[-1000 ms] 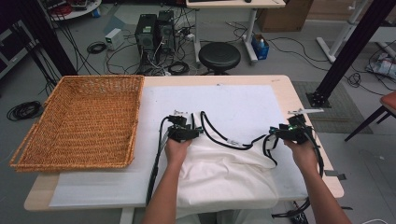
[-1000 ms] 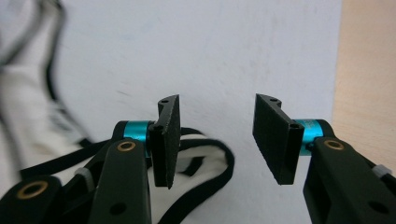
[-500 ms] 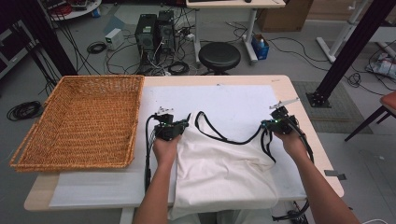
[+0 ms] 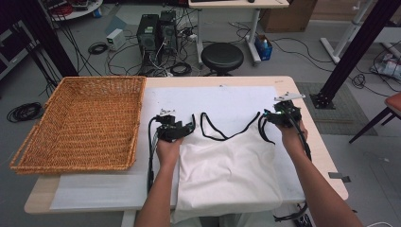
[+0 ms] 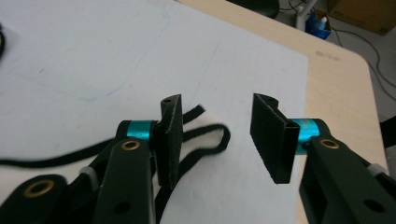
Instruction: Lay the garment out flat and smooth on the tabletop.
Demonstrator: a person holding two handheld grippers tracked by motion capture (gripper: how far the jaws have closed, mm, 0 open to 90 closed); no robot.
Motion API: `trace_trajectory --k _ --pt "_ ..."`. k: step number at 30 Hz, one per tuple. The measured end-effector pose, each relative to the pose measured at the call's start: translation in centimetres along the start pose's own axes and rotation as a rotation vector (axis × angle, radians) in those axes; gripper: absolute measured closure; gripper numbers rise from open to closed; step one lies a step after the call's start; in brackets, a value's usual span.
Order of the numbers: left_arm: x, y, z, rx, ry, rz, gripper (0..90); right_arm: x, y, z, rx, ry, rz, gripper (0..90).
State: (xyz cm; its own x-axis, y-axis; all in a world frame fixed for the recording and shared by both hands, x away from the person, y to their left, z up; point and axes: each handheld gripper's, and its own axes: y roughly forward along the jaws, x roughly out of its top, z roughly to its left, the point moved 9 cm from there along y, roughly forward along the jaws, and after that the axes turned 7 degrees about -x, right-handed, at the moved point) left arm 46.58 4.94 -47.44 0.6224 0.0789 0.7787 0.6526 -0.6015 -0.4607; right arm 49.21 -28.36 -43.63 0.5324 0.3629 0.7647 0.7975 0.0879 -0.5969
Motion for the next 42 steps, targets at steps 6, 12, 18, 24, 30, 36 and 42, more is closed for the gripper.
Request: trace_trajectory --k 6,12,18,24,30,36,42 --pt "2.5 0.4 -0.9 -0.007 0.101 -0.029 45.1 -2.5 -2.1 -0.1 0.064 0.059 -0.006 46.9" --pt "2.9 3.3 1.2 0.037 0.157 0.002 45.3 -2.6 -3.8 0.3 0.110 0.098 -0.066 38.3" --pt "1.3 6.5 0.8 0.045 0.233 0.117 55.2 -3.2 -3.4 0.3 0.126 0.110 -0.042 36.3" --pt "0.7 6.6 1.4 0.096 0.228 0.164 83.9 -3.4 -3.0 0.7 0.145 0.106 -0.021 35.9" --pt "4.1 2.9 3.0 0.154 0.124 -0.019 86.8 -3.7 -2.0 1.2 0.153 0.096 0.018 36.1" --pt "5.3 0.2 5.4 0.232 0.061 -0.093 87.0 -3.5 -0.8 2.1 0.155 0.102 0.039 36.2" --pt "4.4 0.0 5.3 0.222 0.033 -0.074 69.0 -3.6 0.2 2.3 0.169 0.143 0.062 36.5"
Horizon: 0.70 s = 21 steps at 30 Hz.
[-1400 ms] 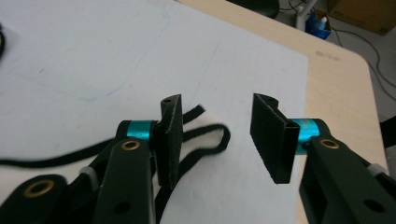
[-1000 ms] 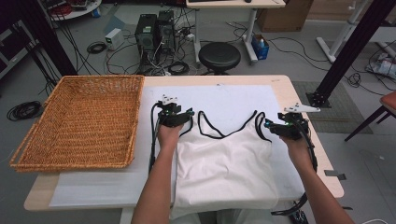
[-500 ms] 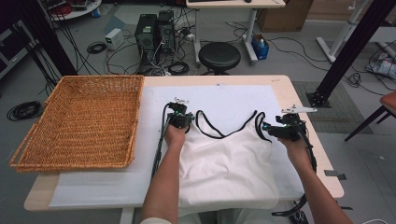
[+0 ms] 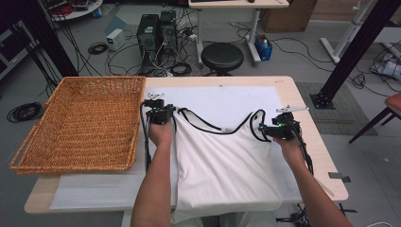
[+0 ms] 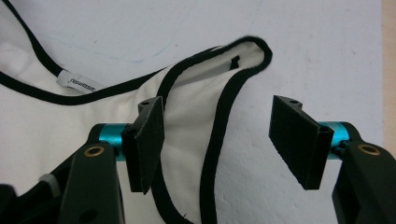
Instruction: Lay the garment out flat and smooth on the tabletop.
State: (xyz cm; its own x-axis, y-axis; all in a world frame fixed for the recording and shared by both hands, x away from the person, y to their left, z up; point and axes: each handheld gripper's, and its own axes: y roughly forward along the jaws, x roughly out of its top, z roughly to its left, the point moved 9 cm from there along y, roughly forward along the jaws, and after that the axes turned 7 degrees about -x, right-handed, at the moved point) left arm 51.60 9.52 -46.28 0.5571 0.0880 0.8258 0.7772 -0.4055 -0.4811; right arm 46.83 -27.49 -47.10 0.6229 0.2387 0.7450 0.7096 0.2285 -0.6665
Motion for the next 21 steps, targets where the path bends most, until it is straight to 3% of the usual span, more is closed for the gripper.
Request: trace_trajectory --k 2,5,7,9,10,12,13,15,17,18,20,21 --pt "-0.9 0.0 -0.3 -0.013 -0.006 0.036 56.5 0.1 0.6 0.1 0.015 0.025 0.011 36.6" --pt "-2.1 -0.1 -0.8 -0.040 -0.001 0.049 55.2 0.3 2.1 0.2 0.026 0.084 0.053 36.2" --pt "-2.8 -0.1 -1.0 -0.057 -0.008 0.061 52.2 0.6 3.2 1.2 0.070 0.117 0.093 34.9" --pt "-3.2 -0.1 -1.2 -0.075 -0.014 0.069 52.0 0.6 4.3 2.5 0.085 0.089 0.154 34.9" --pt "-3.3 -0.1 -1.3 -0.080 -0.017 0.072 52.0 0.5 4.9 2.9 0.065 0.045 0.179 40.7" --pt "-3.2 -0.1 -1.6 -0.093 -0.012 0.064 52.0 0.3 5.3 2.9 -0.008 -0.085 0.195 70.1" --pt "-3.1 0.0 -1.8 -0.100 -0.013 0.058 51.9 0.3 5.1 2.8 -0.008 -0.105 0.192 84.2" --pt "-3.0 0.1 -2.0 -0.109 -0.001 0.047 52.0 0.3 4.3 1.4 -0.101 -0.154 0.178 85.3" --pt "-3.2 0.5 -2.4 -0.123 0.001 0.054 51.9 -0.1 3.7 -0.2 -0.132 -0.115 0.176 85.2" --pt "-3.4 0.8 -2.7 -0.138 -0.002 0.062 51.3 -0.3 3.5 -0.7 -0.122 -0.098 0.181 82.3" --pt "-3.8 1.4 -3.3 -0.159 -0.005 0.080 47.9 -0.3 3.1 -0.9 -0.058 -0.029 0.158 61.9" --pt "-4.0 1.7 -3.6 -0.173 -0.002 0.089 46.7 -0.2 2.8 -1.1 -0.059 -0.014 0.138 57.1"
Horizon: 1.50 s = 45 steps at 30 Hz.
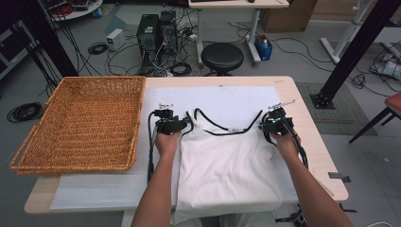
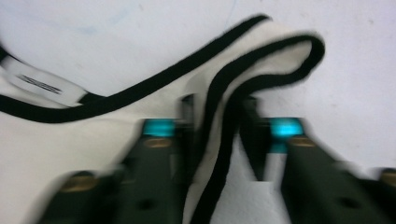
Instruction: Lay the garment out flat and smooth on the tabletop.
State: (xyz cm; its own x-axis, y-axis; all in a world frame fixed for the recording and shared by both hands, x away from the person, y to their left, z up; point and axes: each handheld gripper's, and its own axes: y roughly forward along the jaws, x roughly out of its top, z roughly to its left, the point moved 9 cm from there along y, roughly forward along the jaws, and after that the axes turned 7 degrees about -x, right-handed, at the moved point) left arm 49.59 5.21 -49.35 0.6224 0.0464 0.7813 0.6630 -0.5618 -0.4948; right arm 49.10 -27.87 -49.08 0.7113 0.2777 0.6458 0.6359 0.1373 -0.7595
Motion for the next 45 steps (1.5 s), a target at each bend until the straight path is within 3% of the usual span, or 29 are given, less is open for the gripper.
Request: trace_trajectory --k 2,4,7,8,9,10,11,12,13,14,15,16,20,22,25,27,29,30,31,33,35,36,38,40,43,44,45 --pt "-0.3 0.7 -0.6 -0.034 -0.004 0.011 45.8 0.4 -0.9 -0.1 0.019 0.034 -0.051 52.8" --pt "-0.8 1.4 -1.2 -0.058 0.003 0.036 42.7 0.6 -1.5 -0.2 0.022 0.040 -0.062 47.9" --pt "-1.3 2.0 -2.1 -0.060 0.060 0.076 42.9 -0.1 -1.2 0.0 0.027 0.040 -0.004 41.6" --pt "-1.4 2.1 -2.4 -0.070 0.071 0.093 46.8 -0.4 -1.0 0.1 0.031 0.043 0.016 41.1" --pt "-1.6 2.0 -2.5 -0.041 0.111 0.113 64.8 -0.6 -0.8 0.2 0.036 0.045 0.023 41.1" --pt "-1.7 1.9 -2.4 -0.025 0.123 0.130 78.0 -0.8 -0.5 0.3 0.040 0.045 0.032 41.1" --pt "-1.7 1.8 -2.2 -0.023 0.114 0.133 85.5 -1.0 -0.3 0.4 0.036 0.036 0.045 41.4" --pt "-1.5 1.5 -1.7 0.009 0.100 0.133 86.3 -1.2 -0.1 0.6 0.038 0.032 0.059 46.1" --pt "-1.3 1.0 -1.1 0.038 0.082 0.114 86.5 -1.4 0.2 0.8 0.065 0.028 0.071 58.7" --pt "-0.9 0.4 -0.5 0.058 0.061 0.092 86.5 -1.5 0.4 1.0 0.074 0.016 0.072 65.3" --pt "-0.4 -0.4 0.1 0.080 0.054 0.062 86.9 -1.5 0.4 0.9 0.049 -0.016 0.070 78.6" --pt "0.2 -1.1 0.7 0.094 0.054 0.036 86.9 -1.3 0.3 1.4 0.110 -0.022 0.067 86.0" --pt "1.7 -3.5 2.2 0.126 0.006 -0.066 87.0 1.0 0.5 3.4 0.123 -0.089 -0.021 86.7" --pt "1.9 -4.2 2.5 0.141 0.011 -0.085 86.9 2.6 0.6 4.2 0.126 -0.067 -0.073 86.8" --pt "2.8 -5.4 3.0 0.186 0.001 -0.146 86.9 4.9 0.5 4.3 0.113 -0.034 -0.150 86.7" --pt "3.3 -6.2 3.4 0.216 -0.015 -0.189 86.9 5.7 0.8 4.4 0.122 -0.024 -0.150 86.5" --pt "3.6 -6.6 3.5 0.220 -0.023 -0.219 86.8 5.9 0.9 4.7 0.128 -0.034 -0.153 85.9" --pt "3.6 -6.3 3.2 0.198 -0.022 -0.218 86.5 5.9 1.0 4.8 0.131 -0.034 -0.154 82.3" --pt "3.5 -5.8 2.9 0.166 -0.019 -0.211 83.2 5.7 1.1 4.7 0.119 -0.026 -0.145 73.3" --pt "2.6 -4.5 2.2 0.115 -0.034 -0.146 59.9 5.0 1.3 4.1 0.080 -0.018 -0.109 65.2" --pt "1.7 -3.8 1.9 0.119 -0.036 -0.094 48.1 4.1 1.2 3.4 0.038 -0.017 -0.068 55.3" --pt "1.4 -3.7 1.8 0.116 -0.037 -0.084 45.3 3.6 0.9 3.1 0.038 -0.002 -0.055 51.8" --pt "0.8 -3.9 1.4 0.105 -0.035 -0.083 45.3 2.5 -0.2 3.0 0.063 0.023 -0.058 46.7" --pt "0.1 -4.4 0.9 0.092 -0.039 -0.077 45.1 1.0 -1.3 3.4 0.076 0.012 -0.045 42.6" --pt "-1.3 -5.4 0.3 0.096 -0.009 -0.045 45.1 -1.6 -2.5 3.9 0.090 -0.004 -0.016 42.0" --pt "-1.8 -5.7 0.1 0.098 -0.006 -0.046 45.1 -2.4 -2.6 4.2 0.098 0.008 0.005 44.2" --pt "-2.3 -6.0 -0.1 0.099 -0.007 -0.042 45.1 -3.1 -2.8 4.6 0.118 0.007 0.016 52.7"
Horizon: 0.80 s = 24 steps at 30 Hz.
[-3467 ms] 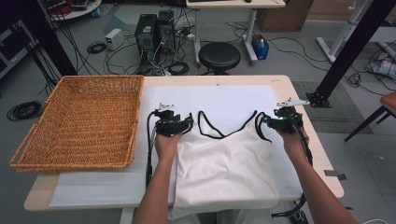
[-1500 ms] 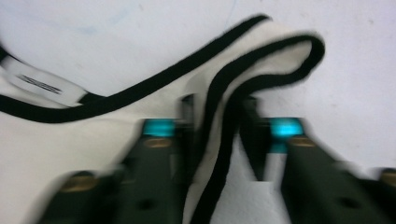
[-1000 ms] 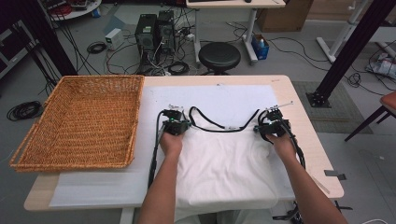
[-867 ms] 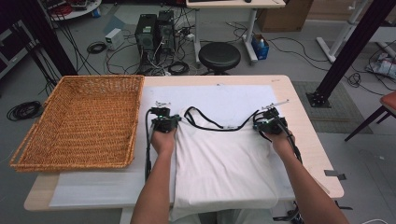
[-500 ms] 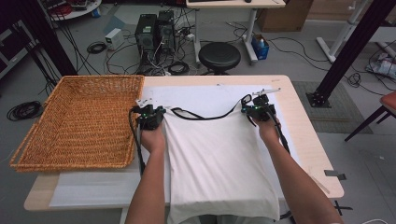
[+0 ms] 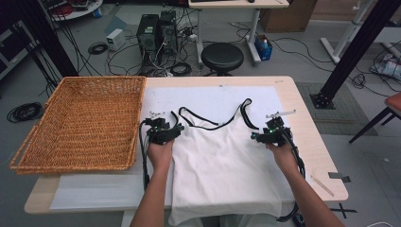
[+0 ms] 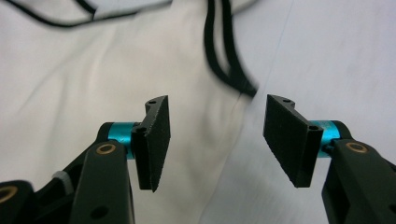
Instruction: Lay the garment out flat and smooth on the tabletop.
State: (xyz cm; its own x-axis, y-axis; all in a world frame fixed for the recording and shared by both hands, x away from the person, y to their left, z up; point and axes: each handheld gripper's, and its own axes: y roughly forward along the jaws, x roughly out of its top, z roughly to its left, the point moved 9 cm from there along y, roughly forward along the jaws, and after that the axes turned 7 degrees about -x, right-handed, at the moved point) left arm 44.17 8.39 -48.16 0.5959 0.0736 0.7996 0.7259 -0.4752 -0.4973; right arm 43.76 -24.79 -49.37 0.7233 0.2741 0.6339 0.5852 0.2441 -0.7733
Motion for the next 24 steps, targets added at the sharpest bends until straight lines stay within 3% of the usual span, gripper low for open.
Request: trace_trajectory --k 2,3,4,6,8,10,11,13,16,18,20,22,23,24 --pt "-0.9 -0.5 -0.1 0.001 -0.008 0.006 45.1 -1.2 0.4 0.5 -0.010 -0.079 0.033 69.8" --pt "-1.3 -0.8 -0.1 0.000 -0.016 0.009 45.1 -1.3 0.4 0.4 -0.037 -0.136 0.007 85.1" --pt "-1.6 -1.0 -0.2 -0.001 -0.022 0.011 45.1 -1.4 0.2 0.3 -0.047 -0.162 0.003 89.4" --pt "-2.1 -1.5 -0.5 -0.007 -0.033 0.004 45.1 -1.6 -0.9 -0.6 -0.095 -0.163 -0.023 89.6" --pt "-2.5 -1.8 -0.9 -0.022 -0.030 0.006 45.1 -2.1 -1.8 -1.6 -0.115 -0.125 -0.035 89.6" --pt "-2.8 -1.9 -1.4 -0.030 -0.021 0.013 45.0 -3.3 -2.1 -2.5 -0.137 -0.106 -0.006 89.4" --pt "-3.0 -1.9 -1.6 -0.036 -0.016 0.017 45.1 -3.9 -2.0 -2.9 -0.166 -0.114 0.016 88.0" --pt "-3.3 -1.8 -2.1 -0.050 -0.006 0.030 45.1 -4.1 -2.2 -3.3 -0.180 -0.075 0.001 77.6" --pt "-3.8 -1.8 -2.4 -0.052 0.011 0.041 45.1 -3.5 -2.7 -2.7 -0.155 -0.051 -0.049 70.7" --pt "-4.2 -1.8 -2.3 -0.051 0.009 0.047 45.0 -2.9 -3.1 -2.0 -0.111 -0.017 -0.083 60.3" --pt "-4.6 -1.5 -2.1 -0.047 -0.006 0.067 45.1 -2.7 -2.7 -1.6 -0.103 -0.007 -0.070 51.6" --pt "-4.8 -1.4 -2.2 -0.034 0.010 0.071 45.4 -3.1 -1.8 -1.5 -0.108 -0.016 -0.035 52.0" --pt "-4.9 -1.3 -2.3 -0.042 0.024 0.081 49.7 -3.4 -1.3 -1.7 -0.105 -0.008 -0.015 55.7" --pt "-5.0 -1.3 -2.4 -0.025 0.042 0.090 61.4 -3.5 -1.1 -1.8 -0.100 0.001 -0.027 63.5"
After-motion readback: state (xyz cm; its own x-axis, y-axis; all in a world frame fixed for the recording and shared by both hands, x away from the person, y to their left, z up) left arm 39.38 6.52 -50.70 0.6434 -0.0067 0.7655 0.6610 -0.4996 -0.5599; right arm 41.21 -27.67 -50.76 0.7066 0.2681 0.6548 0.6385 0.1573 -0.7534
